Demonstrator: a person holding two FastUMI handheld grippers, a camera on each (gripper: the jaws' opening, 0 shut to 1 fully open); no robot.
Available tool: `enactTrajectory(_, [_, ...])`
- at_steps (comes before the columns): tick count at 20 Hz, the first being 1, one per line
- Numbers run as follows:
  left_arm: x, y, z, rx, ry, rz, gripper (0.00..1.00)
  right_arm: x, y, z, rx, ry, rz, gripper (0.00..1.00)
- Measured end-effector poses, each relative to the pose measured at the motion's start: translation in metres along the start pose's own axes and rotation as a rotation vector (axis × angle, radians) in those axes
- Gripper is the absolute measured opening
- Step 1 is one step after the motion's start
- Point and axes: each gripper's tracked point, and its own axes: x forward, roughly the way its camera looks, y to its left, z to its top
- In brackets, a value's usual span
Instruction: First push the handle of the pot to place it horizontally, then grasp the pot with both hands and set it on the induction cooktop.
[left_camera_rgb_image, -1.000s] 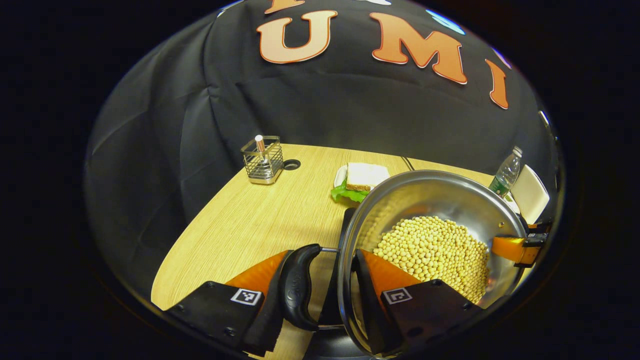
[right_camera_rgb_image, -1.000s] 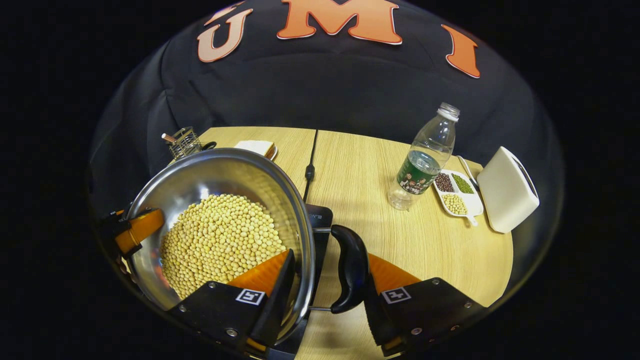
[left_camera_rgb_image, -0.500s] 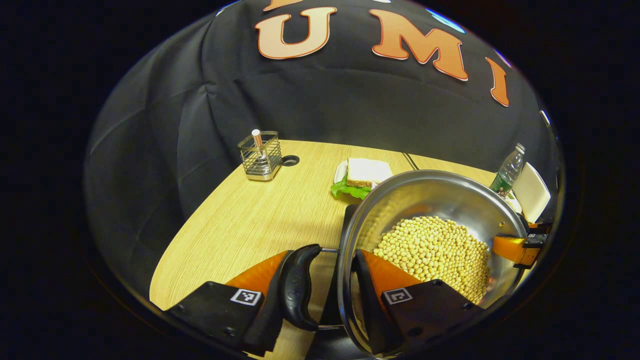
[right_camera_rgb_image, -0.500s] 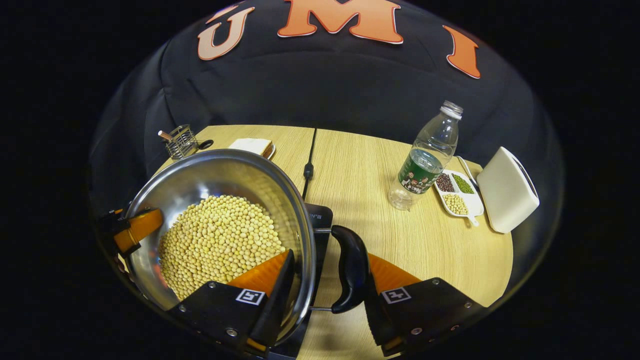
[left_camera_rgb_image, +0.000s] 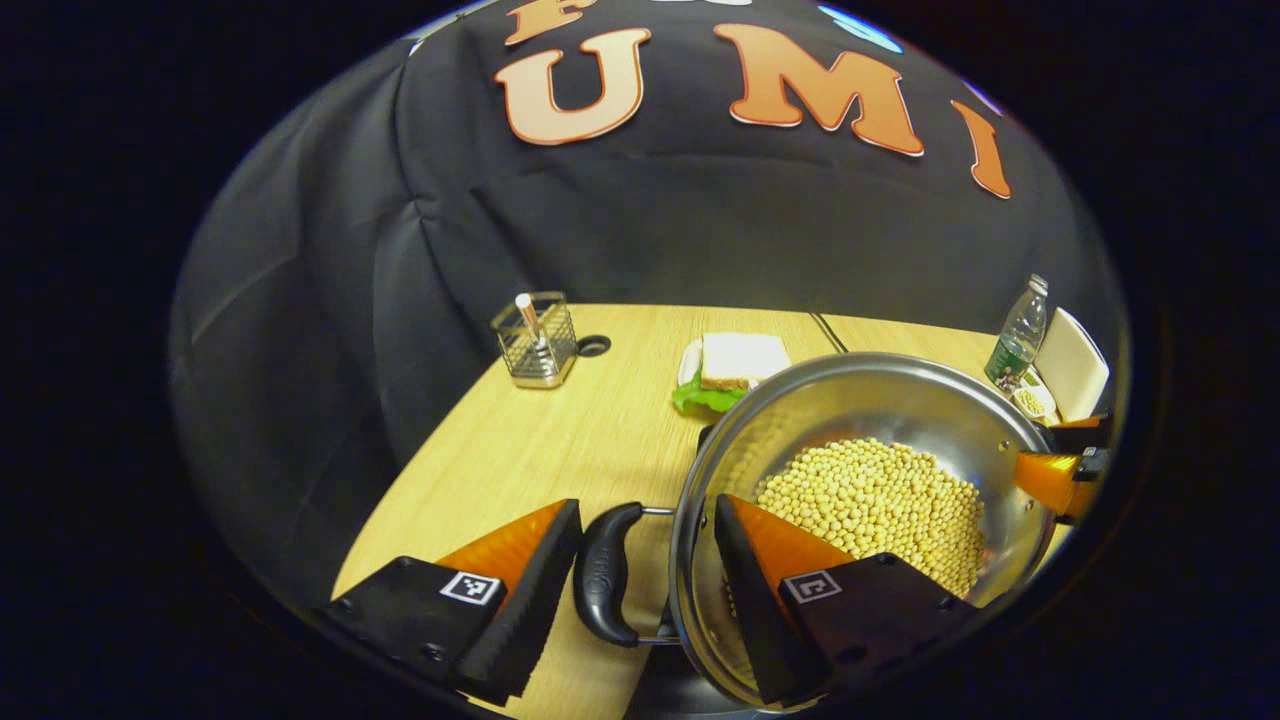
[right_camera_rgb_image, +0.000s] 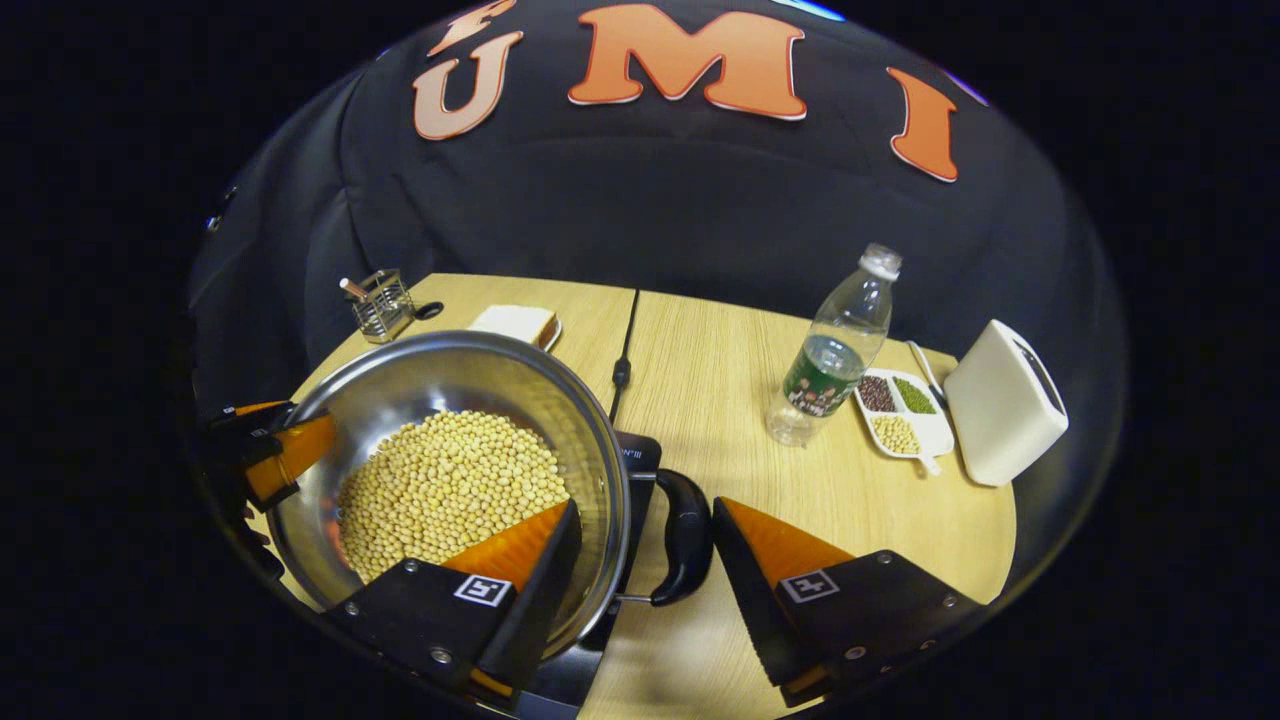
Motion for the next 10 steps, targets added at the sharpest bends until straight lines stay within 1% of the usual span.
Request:
enactTrajectory(3, [-0.044,0.005,0.041,0.018,-0.098,0.015,0.87,-0.041,-0.017,0.032,-0.003,-0.136,-0.018,0.86])
enactTrajectory(5, [-0.080,0.004,0.069,0.017,-0.165,0.006,0.93,-0.073,-0.027,0.055,0.005,-0.225,-0.029,0.87])
enactTrajectory(6, [-0.096,0.003,0.083,0.012,-0.196,0.002,0.97,-0.089,-0.032,0.066,0.013,-0.265,-0.030,0.87])
enactTrajectory(10, [-0.159,0.003,0.138,-0.022,-0.328,-0.032,1.00,-0.156,-0.053,0.098,0.018,-0.403,-0.041,0.90])
